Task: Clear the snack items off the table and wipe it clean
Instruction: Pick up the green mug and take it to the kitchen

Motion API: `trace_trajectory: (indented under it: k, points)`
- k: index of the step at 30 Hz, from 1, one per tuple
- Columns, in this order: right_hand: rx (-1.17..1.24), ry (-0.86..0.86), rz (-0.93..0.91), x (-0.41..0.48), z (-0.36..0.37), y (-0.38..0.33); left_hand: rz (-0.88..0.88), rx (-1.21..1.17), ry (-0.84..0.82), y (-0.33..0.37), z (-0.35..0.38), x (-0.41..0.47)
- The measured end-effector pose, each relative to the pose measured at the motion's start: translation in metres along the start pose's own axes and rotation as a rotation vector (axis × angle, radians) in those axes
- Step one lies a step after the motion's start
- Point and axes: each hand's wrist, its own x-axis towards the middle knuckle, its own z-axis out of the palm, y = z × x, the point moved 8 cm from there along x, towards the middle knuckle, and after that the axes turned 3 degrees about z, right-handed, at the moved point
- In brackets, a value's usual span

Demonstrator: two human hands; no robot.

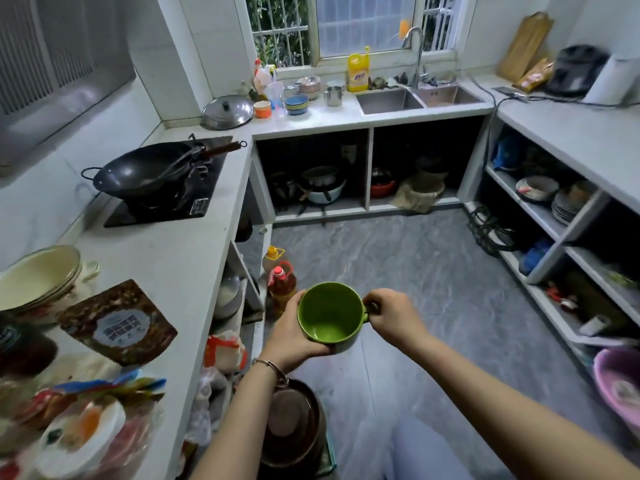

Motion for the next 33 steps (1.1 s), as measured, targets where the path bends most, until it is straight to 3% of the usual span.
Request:
trace_trajectory:
  k: [10,22,33]
  points:
    - [0.011,-0.092,-0.08,0.165,0.012,0.007,-0.082,-0.05,0.075,-0.029,-0.009,0.146]
    - [-0.014,-0.103,-0.172,0.353,-0.045,0.018,-0.137,0.044,0.15,0.001,-0.018,0.329]
    - [-0.038,-0.075,-0.119,0.468,-0.07,0.034,-0.114,-0.01,0.058,0.007,-0.016,0.46]
